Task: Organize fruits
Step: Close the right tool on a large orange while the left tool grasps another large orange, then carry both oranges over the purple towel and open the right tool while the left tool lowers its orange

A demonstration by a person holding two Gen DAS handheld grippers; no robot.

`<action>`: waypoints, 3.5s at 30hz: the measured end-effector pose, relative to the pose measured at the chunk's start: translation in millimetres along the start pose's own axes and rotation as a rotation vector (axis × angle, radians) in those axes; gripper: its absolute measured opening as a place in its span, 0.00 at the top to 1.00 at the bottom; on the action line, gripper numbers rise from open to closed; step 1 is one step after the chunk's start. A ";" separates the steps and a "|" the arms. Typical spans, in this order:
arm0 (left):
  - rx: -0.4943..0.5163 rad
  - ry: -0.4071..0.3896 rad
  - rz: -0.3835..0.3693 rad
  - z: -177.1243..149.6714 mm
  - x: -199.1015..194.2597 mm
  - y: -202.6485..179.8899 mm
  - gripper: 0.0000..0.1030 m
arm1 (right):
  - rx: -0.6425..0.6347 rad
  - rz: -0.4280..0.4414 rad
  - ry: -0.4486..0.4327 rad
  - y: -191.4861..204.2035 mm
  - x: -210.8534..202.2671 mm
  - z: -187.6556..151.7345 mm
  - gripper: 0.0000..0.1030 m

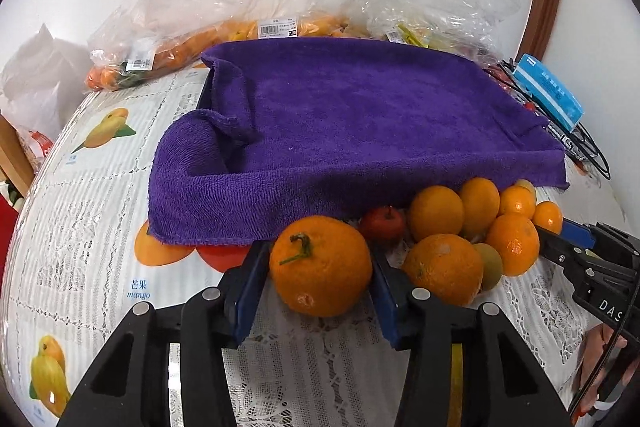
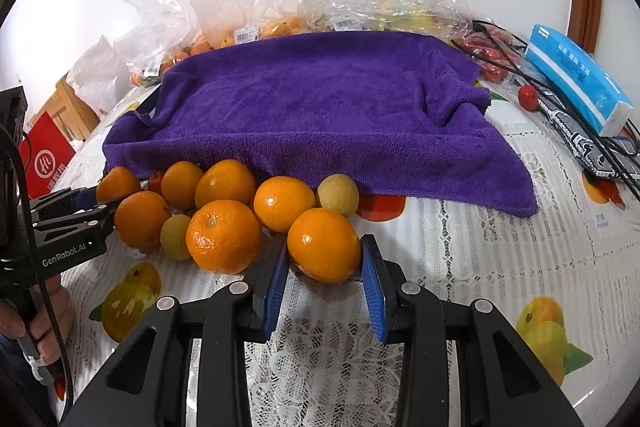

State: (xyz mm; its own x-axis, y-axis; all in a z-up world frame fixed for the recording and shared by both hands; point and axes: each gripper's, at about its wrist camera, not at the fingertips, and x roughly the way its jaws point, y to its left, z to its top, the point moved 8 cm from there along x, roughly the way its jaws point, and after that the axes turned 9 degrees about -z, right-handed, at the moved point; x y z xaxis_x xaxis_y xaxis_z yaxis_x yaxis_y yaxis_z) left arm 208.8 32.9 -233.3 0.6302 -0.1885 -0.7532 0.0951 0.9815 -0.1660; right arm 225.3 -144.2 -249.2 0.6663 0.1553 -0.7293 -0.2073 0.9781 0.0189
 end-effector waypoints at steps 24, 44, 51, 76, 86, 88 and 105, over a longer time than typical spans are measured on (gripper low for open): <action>-0.202 -0.050 -0.133 -13.0 -24.2 31.0 0.59 | 0.000 0.054 -0.080 0.7 -17.2 3.9 0.69; -0.209 -0.097 -0.073 -17.6 -83.8 45.0 0.59 | 0.052 0.023 -0.158 -15.0 -80.6 22.4 0.69; -0.214 -0.114 -0.066 -15.2 -98.6 43.1 0.59 | 0.042 0.021 -0.185 -17.7 -100.8 31.6 0.69; -0.172 -0.214 -0.092 22.3 -149.7 6.2 0.59 | 0.073 0.006 -0.288 -25.9 -164.7 51.3 0.69; -0.148 -0.233 -0.093 45.1 -141.1 -8.0 0.59 | 0.082 0.011 -0.315 -28.2 -166.6 68.5 0.69; -0.141 -0.235 -0.087 50.0 -137.6 -8.4 0.59 | 0.080 0.014 -0.324 -27.6 -166.1 72.9 0.69; -0.130 -0.203 -0.124 89.0 -71.8 2.7 0.59 | 0.104 -0.001 -0.249 -34.6 -93.8 100.0 0.69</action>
State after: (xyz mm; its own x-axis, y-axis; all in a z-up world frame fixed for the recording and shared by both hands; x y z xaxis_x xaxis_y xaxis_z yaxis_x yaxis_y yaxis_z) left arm 232.4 52.0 -123.0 0.7627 -0.2834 -0.5814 0.0892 0.9364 -0.3394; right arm 241.7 -178.7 -113.1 0.8248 0.1711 -0.5390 -0.1403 0.9852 0.0980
